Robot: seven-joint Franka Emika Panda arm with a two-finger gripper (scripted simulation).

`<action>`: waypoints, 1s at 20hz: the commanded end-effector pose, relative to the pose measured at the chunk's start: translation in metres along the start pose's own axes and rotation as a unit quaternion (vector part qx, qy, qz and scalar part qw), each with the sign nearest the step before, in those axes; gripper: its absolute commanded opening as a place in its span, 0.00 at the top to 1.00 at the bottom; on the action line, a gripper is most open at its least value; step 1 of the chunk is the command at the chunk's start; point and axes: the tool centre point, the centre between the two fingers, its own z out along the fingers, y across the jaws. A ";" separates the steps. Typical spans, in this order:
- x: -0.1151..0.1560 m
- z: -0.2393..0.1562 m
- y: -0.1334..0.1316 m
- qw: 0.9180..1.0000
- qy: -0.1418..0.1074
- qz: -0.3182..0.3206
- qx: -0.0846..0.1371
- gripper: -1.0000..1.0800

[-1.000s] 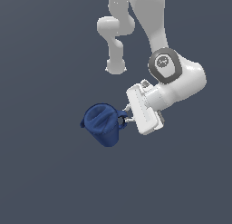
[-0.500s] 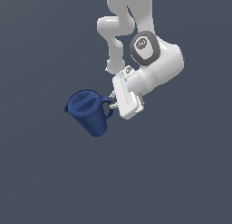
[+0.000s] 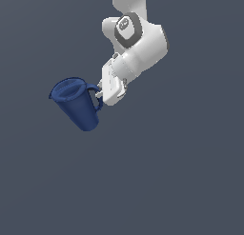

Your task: Pick up the object and move it to a goal position.

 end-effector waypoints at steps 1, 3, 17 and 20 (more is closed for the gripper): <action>0.016 0.004 0.012 1.000 0.000 0.008 0.001 1.00; 0.027 0.008 0.020 1.000 0.000 0.008 0.001 1.00; 0.056 0.014 0.035 1.000 0.001 0.009 0.001 1.00; 0.070 0.012 0.032 1.000 0.001 0.009 0.001 1.00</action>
